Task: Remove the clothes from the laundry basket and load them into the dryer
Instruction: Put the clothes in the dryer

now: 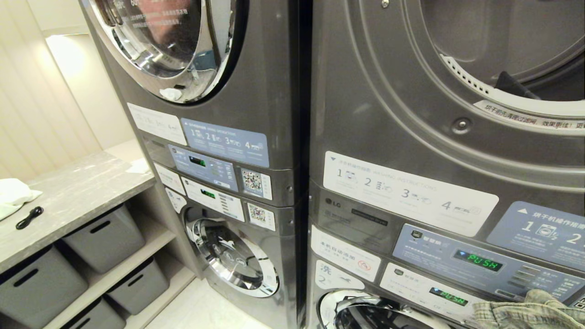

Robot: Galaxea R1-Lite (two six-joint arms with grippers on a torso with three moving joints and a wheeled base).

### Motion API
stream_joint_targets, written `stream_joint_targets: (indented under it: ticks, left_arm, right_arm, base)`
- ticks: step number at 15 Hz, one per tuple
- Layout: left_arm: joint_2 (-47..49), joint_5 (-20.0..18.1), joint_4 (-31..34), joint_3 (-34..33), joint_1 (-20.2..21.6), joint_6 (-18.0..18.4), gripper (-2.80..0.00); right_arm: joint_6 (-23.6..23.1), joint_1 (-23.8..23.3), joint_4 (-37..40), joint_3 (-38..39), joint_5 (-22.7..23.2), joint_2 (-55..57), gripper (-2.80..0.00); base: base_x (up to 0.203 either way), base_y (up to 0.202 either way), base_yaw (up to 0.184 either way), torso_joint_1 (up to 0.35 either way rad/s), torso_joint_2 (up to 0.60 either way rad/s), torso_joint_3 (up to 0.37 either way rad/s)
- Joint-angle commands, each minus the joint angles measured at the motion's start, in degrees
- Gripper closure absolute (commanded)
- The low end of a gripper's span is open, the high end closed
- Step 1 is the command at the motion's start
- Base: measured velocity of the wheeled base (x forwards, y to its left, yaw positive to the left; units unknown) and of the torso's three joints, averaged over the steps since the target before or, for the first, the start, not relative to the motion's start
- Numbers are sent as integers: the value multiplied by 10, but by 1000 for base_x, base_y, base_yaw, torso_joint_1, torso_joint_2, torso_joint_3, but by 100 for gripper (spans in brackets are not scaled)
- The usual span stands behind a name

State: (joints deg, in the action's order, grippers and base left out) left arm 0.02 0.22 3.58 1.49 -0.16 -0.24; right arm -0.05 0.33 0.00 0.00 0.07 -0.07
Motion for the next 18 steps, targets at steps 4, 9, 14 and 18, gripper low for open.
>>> stream_joint_targets:
  ticks: [4, 9, 14, 18]
  left_arm:
    - [-2, 0, 0, 0, 0, 0, 0]
    - [-2, 0, 0, 0, 0, 0, 0]
    - [-2, 0, 0, 0, 0, 0, 0]
    - [-2, 0, 0, 0, 0, 0, 0]
  right_arm:
    - [-18, 0, 0, -40, 9, 3, 0]
    - [-27, 1, -8, -319, 29, 248, 0]
    - [-32, 4, -26, -727, 60, 556, 0]
    - [-68, 36, -53, -938, 81, 762, 0]
  base:
    - [0, 0, 0, 0, 0, 0]
    - [0, 0, 0, 0, 0, 0]
    - [0, 0, 0, 0, 0, 0]
    - [0, 0, 0, 0, 0, 0]
